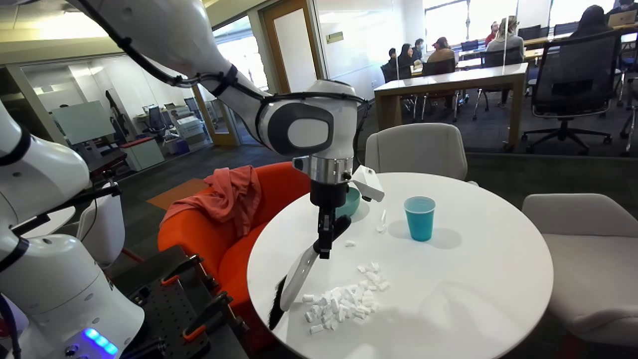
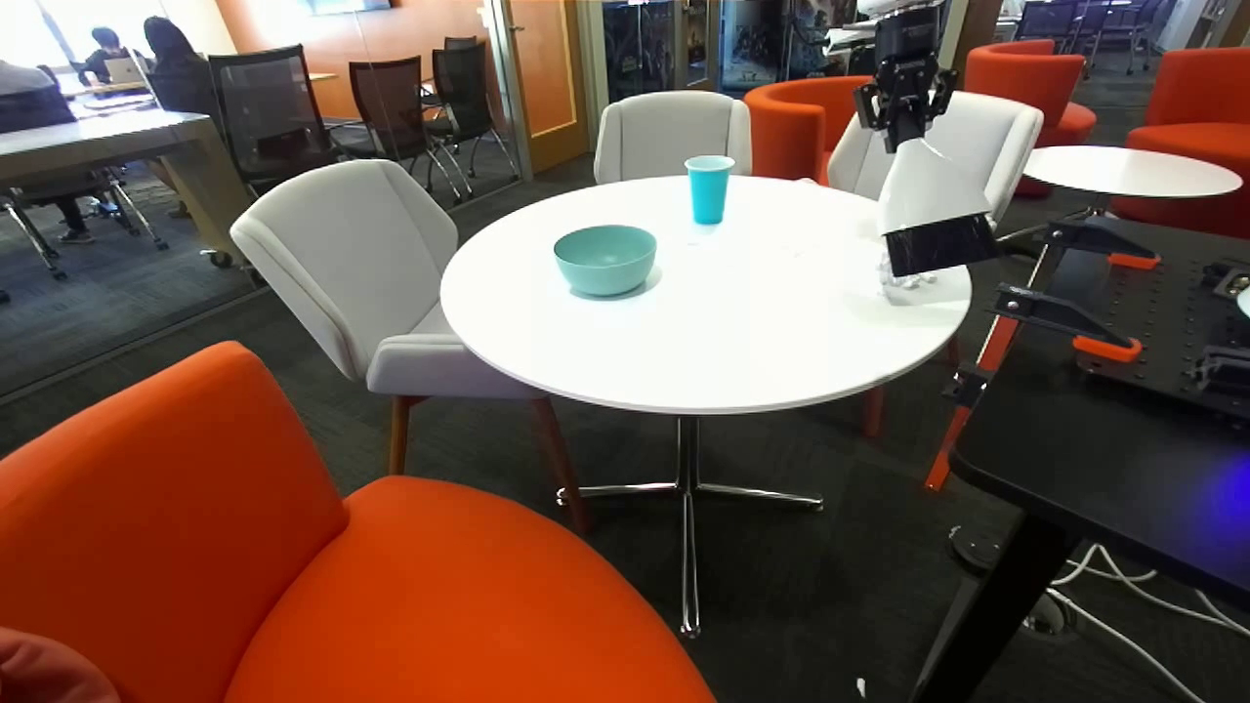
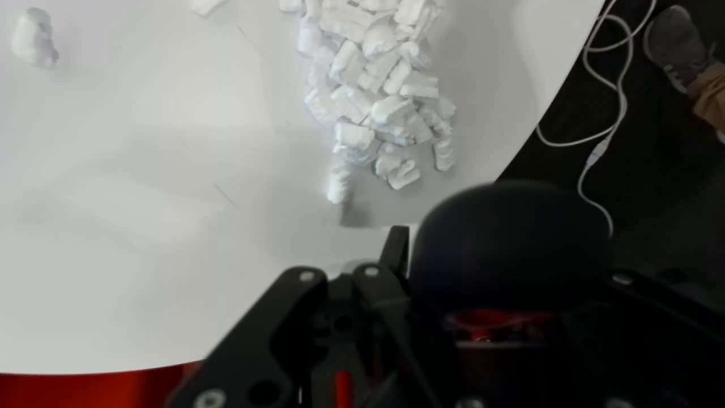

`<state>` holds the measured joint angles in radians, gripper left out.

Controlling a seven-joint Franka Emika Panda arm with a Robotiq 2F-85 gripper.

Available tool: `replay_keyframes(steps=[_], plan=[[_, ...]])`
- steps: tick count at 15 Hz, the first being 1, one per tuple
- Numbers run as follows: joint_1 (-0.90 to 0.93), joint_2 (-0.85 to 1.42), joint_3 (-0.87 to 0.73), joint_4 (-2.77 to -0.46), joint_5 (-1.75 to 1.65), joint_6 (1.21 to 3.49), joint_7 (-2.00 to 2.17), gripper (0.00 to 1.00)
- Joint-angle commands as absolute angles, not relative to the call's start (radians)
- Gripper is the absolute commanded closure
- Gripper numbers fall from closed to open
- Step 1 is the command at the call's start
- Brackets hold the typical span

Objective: Pick up the brush from the table and sweep the paper pieces.

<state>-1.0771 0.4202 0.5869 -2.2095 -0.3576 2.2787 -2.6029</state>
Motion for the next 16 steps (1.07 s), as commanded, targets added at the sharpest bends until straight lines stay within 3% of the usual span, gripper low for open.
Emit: replay_keyframes(steps=[1, 5, 6, 11, 16], plan=[[-1.078, 0.428, 0.582, -2.21, -0.363, 2.279, -2.603, 0.63], [-1.077, 0.437, 0.581, -2.209, -0.363, 2.279, -2.603, 0.63], [-1.074, 0.456, 0.585, -2.198, -0.386, 2.291, -2.603, 0.88], [-1.104, 0.578, 0.616, -2.122, -0.533, 2.33, -2.603, 0.88], [-1.254, 0.773, 0.786, -2.037, -0.763, 2.327, -2.603, 0.88]])
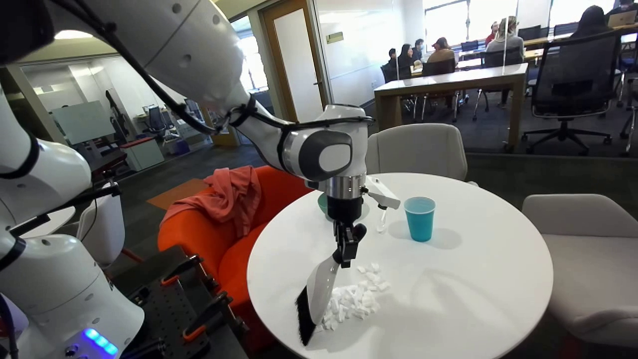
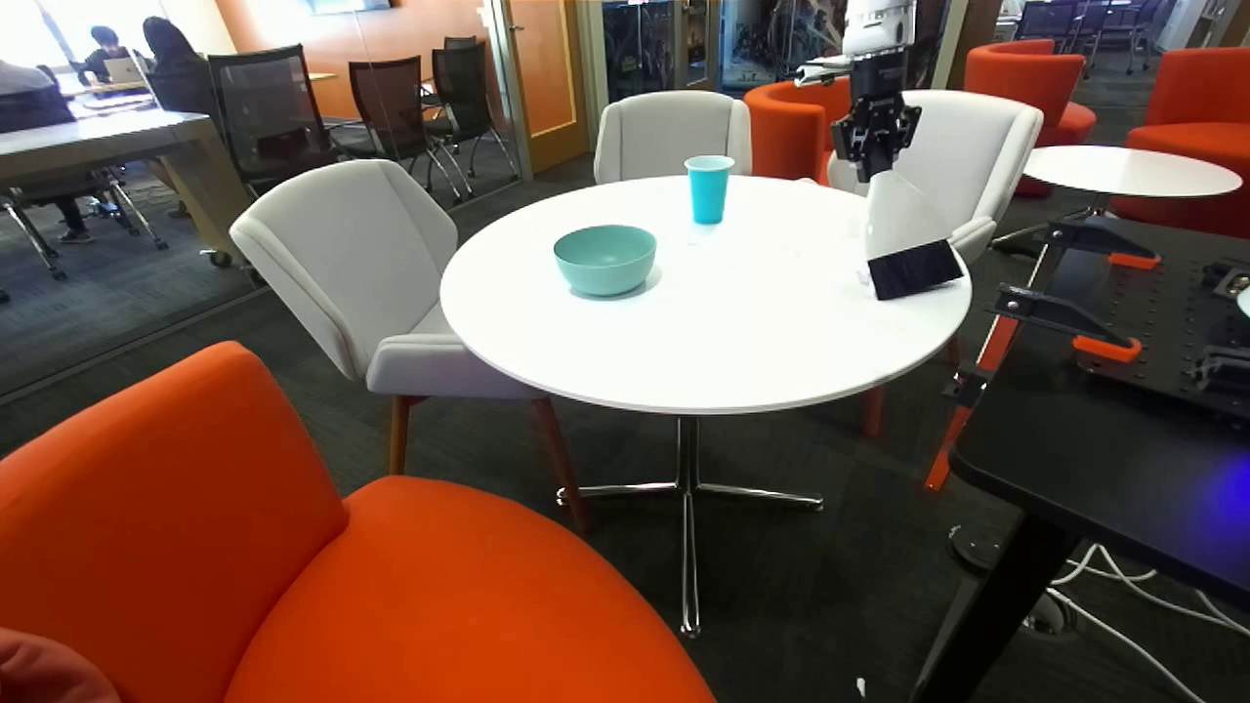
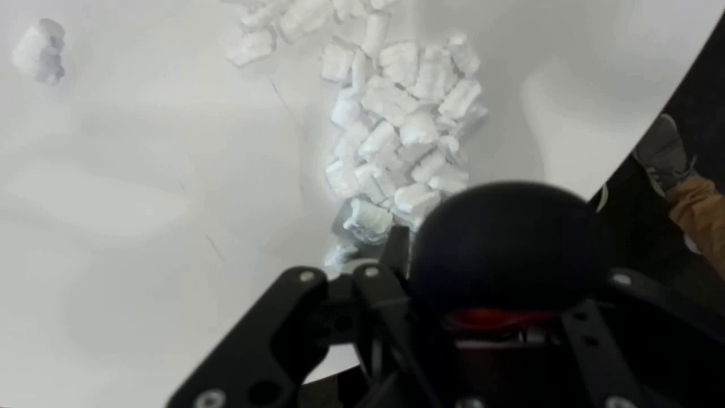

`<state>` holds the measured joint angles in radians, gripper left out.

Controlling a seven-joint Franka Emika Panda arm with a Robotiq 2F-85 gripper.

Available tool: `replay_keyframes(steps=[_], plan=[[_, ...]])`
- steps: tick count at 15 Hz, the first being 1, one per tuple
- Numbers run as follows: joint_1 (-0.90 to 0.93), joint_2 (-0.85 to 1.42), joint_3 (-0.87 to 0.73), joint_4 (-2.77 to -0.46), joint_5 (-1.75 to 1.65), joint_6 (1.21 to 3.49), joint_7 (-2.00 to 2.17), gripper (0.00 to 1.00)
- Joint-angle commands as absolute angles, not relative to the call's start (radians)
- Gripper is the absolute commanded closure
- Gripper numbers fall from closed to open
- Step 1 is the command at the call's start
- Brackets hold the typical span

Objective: Pick up the brush from the table and sweep the paper pieces.

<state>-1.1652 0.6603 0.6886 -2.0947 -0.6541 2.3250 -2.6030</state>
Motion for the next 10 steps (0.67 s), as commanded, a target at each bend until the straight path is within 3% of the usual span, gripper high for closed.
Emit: replay_keyframes(steps=[1, 10], plan=[[-1.276, 0.801, 0.808, -2.026, -0.806, 2.326, -2.603, 0.88], [-1.439, 1.017, 0.987, -1.884, -1.077, 2.245, -2.603, 0.88]])
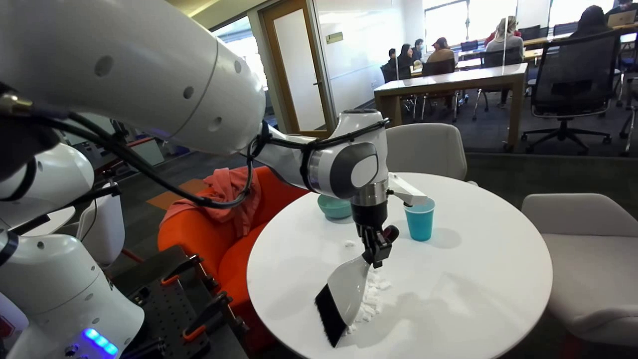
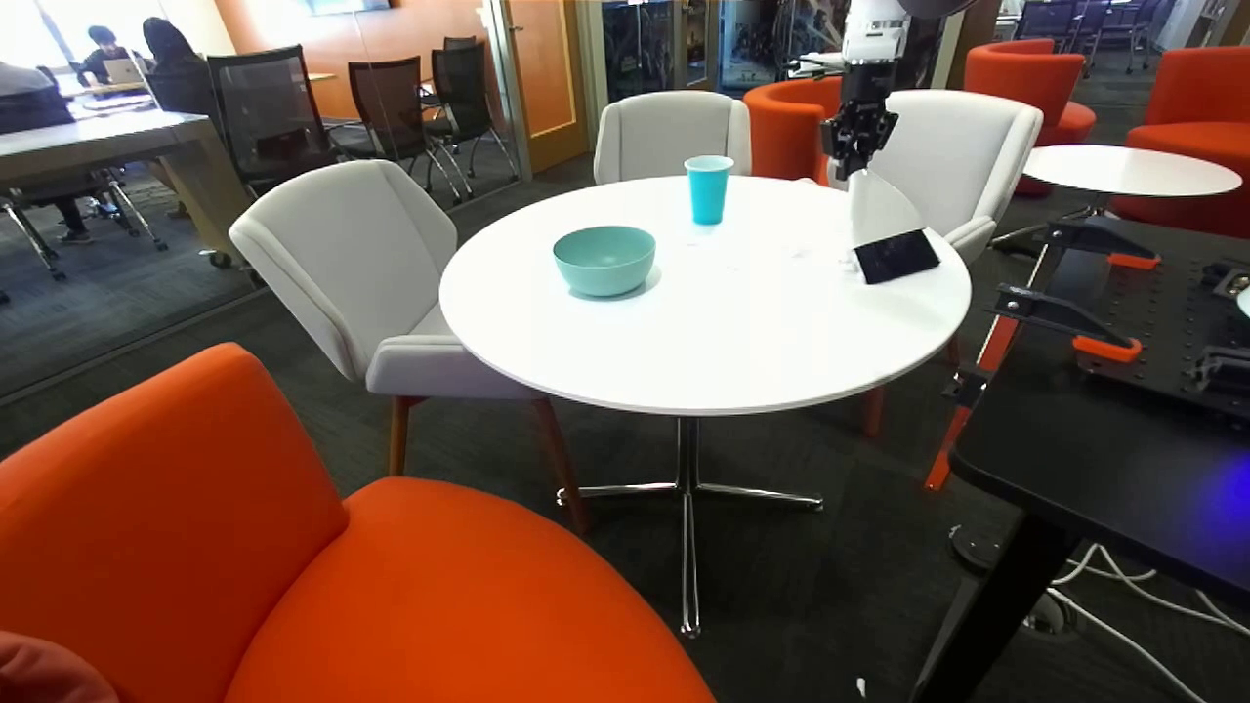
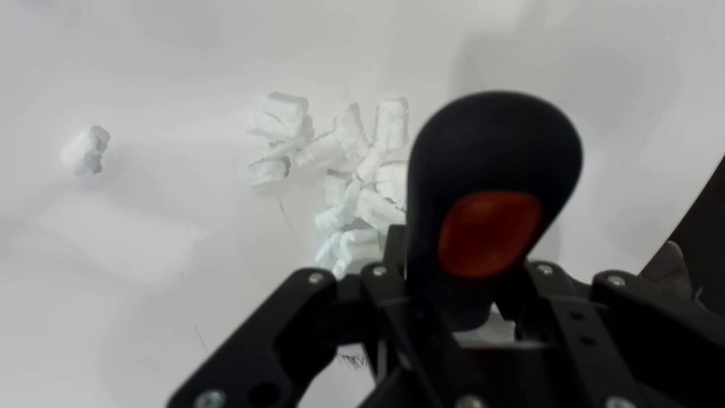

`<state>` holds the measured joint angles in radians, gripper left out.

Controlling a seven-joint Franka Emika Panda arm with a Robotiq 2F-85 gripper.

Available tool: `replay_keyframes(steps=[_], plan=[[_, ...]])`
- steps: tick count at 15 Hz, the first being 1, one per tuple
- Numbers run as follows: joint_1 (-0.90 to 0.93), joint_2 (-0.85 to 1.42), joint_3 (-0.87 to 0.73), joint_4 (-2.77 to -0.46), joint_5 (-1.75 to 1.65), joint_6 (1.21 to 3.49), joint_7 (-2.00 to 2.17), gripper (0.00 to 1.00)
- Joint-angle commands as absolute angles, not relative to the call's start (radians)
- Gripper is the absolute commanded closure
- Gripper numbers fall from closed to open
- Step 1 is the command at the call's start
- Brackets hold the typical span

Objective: Pick up the brush from the table and sweep the paper pieces.

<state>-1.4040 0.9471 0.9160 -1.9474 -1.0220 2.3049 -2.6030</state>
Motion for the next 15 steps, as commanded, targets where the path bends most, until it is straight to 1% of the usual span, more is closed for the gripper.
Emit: replay_keyframes(steps=[1, 6, 13, 15], plan=[[-1.445, 1.041, 1.005, -1.862, -1.096, 2.226, -2.603, 0.88], [-1.421, 1.088, 1.047, -1.742, -1.118, 2.149, -2.603, 0.88], [-1.329, 1.078, 0.998, -1.553, -1.094, 2.103, -2.598, 0.88], [-1.317, 1.069, 0.995, -1.535, -1.083, 2.088, -2.597, 0.88]])
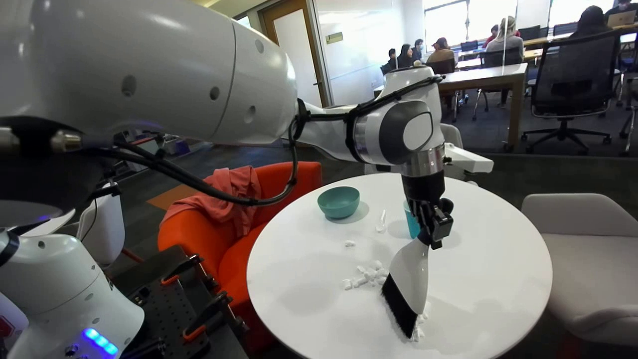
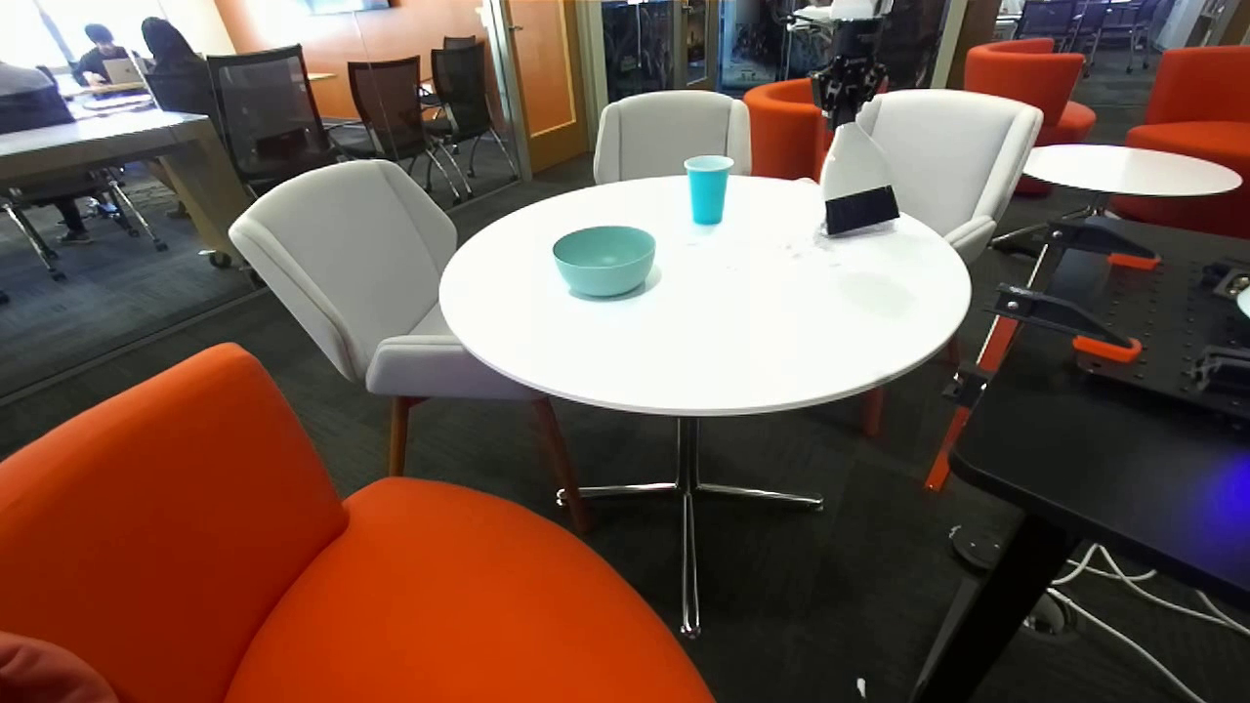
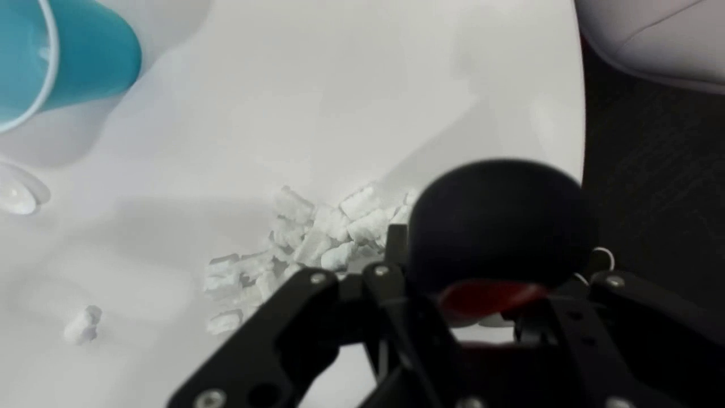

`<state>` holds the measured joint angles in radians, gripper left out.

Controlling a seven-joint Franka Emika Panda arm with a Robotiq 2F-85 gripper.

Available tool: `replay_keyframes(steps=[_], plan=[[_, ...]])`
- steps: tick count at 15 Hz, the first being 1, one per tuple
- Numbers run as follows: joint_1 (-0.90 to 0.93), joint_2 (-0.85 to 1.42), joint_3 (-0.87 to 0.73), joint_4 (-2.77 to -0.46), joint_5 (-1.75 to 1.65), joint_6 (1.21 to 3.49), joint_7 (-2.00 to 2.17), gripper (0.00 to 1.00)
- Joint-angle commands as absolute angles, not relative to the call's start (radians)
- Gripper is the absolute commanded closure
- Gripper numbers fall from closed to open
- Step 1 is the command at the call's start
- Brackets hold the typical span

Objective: Pick up the brush from the table and sweep the paper pieces.

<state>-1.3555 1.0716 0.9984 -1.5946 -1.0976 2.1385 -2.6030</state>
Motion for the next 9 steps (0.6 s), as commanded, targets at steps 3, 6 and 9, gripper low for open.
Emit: replay_keyframes(steps=[3, 6, 9], plan=[[-1.347, 1.049, 1.04, -1.569, -1.037, 2.04, -2.603, 0.88], [-1.403, 1.034, 1.119, -1.623, -0.973, 1.949, -2.603, 0.88], [-1.373, 0.904, 1.039, -1.672, -0.776, 1.975, -2.594, 0.88]])
